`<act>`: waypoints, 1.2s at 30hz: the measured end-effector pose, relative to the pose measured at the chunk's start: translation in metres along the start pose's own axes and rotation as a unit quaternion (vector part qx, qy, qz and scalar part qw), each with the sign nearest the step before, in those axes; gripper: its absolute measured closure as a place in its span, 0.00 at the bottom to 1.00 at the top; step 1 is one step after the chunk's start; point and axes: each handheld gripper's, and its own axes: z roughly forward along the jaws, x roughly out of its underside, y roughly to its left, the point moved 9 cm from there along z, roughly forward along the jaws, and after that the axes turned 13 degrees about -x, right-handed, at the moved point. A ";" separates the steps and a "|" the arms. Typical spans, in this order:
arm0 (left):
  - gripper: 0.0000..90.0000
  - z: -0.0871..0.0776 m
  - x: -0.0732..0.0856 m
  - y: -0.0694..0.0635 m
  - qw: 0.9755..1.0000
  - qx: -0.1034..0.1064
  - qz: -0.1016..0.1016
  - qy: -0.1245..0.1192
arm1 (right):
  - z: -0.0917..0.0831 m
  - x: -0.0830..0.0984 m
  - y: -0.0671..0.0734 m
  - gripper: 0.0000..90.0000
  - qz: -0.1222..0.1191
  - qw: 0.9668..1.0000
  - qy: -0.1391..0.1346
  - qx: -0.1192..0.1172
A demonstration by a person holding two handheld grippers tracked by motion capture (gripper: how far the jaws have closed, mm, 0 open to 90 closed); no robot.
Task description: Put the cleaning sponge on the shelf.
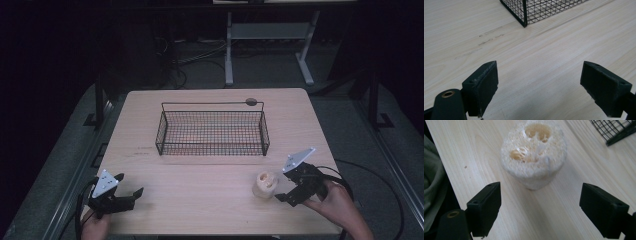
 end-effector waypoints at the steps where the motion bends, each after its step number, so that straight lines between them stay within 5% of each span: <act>1: 0.16 0.000 0.000 0.000 1.000 0.000 0.000 0.000 | 0.001 -0.002 0.000 0.19 -0.004 1.000 0.003 0.000; 36: 0.16 0.000 0.000 -0.001 1.000 -0.001 0.005 0.002 | 0.024 -0.038 0.003 0.25 -0.029 0.997 0.067 -0.007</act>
